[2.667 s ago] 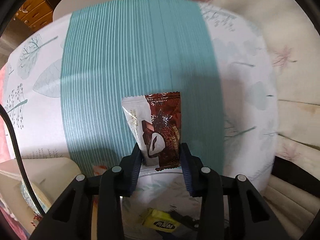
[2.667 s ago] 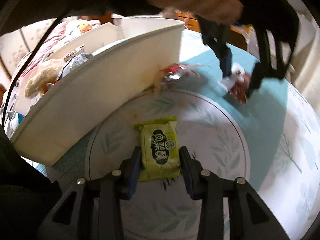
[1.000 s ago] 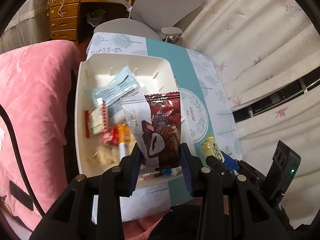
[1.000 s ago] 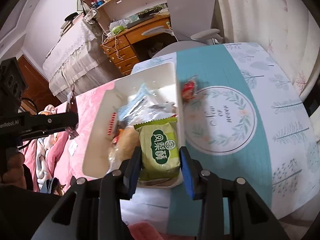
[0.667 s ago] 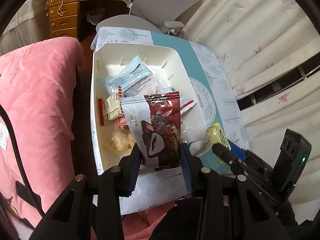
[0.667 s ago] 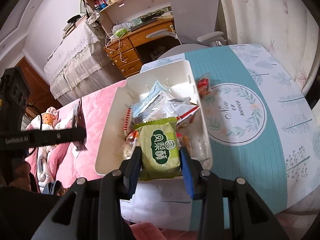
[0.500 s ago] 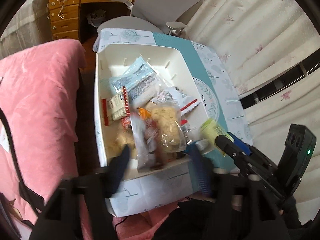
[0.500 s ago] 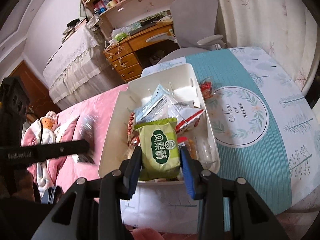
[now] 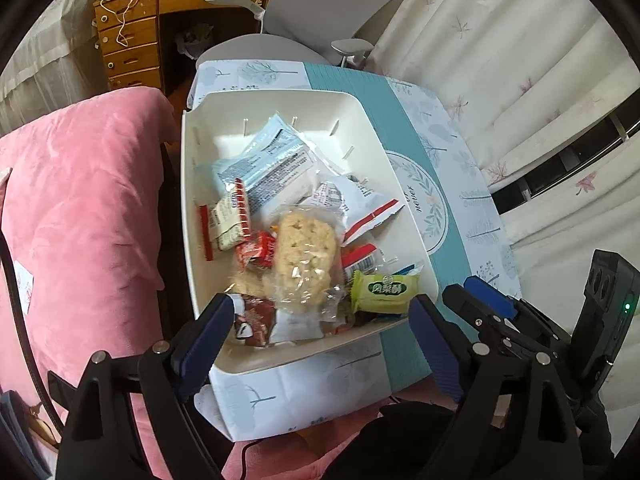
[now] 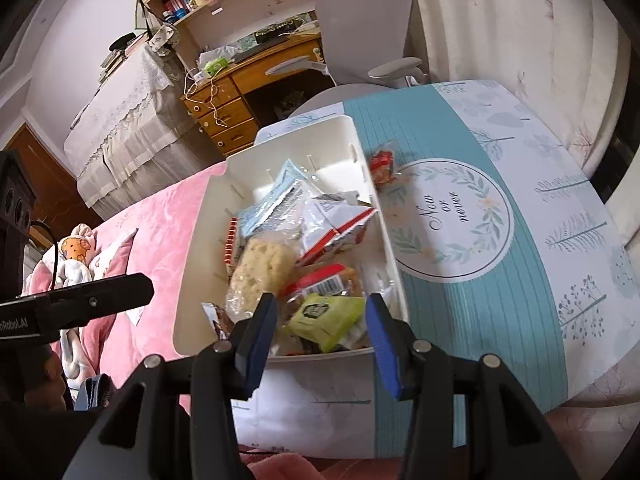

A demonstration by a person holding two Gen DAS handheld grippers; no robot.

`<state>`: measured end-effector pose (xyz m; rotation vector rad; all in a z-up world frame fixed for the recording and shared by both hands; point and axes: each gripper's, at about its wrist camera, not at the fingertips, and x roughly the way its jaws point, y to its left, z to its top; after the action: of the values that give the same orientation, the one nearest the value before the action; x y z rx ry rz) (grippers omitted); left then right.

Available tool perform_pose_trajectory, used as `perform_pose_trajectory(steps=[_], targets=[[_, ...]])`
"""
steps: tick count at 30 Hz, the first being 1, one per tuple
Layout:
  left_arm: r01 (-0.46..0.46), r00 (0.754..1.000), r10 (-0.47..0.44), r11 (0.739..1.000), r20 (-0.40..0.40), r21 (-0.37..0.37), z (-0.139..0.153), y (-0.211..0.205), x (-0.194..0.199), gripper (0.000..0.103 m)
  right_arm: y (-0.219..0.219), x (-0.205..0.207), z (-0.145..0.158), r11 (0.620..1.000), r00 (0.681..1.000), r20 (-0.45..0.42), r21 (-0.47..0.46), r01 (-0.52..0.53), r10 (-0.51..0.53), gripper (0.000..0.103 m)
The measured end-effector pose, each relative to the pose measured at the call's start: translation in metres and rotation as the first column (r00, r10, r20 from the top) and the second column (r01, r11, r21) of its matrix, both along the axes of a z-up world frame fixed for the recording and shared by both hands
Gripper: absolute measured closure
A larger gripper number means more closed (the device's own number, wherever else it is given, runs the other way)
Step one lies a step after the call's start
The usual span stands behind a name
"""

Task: Organize snacks
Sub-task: 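Move the right gripper from the tray toward the red candy wrapper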

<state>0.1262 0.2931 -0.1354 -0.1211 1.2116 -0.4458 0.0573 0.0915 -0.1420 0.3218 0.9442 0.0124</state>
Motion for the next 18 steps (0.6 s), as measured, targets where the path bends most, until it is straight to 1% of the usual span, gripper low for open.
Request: perform_pose_trajectory(steps=[4,10,13,18], targets=[[-0.012,1.000,0.011,1.000,-0.014,-0.002,-0.003,-0.022,0.005,0.015,-0.019,0.001,-0.003,1.000,1.000,-0.018,0.007,-0.001,0.001,0.056],[-0.041,0.999,0.041,0.999,-0.017,0.011,-0.001,-0.060,0.009,0.015,-0.064,0.012,-0.005,0.999,0.999,-0.039,0.024,-0.027,0.028,0.056],[-0.078,0.997,0.078,0.997,-0.016,0.016,0.002,-0.079,0.013,0.015,-0.084,0.023,-0.006,0.998,0.997,-0.053,0.023,-0.051,0.052,0.052],[-0.152,0.988,0.153,0.988,-0.018,0.031,0.005,-0.114,0.024,0.015,-0.119,0.047,0.000,0.991,0.990,-0.048,0.013,-0.130,0.131,0.046]])
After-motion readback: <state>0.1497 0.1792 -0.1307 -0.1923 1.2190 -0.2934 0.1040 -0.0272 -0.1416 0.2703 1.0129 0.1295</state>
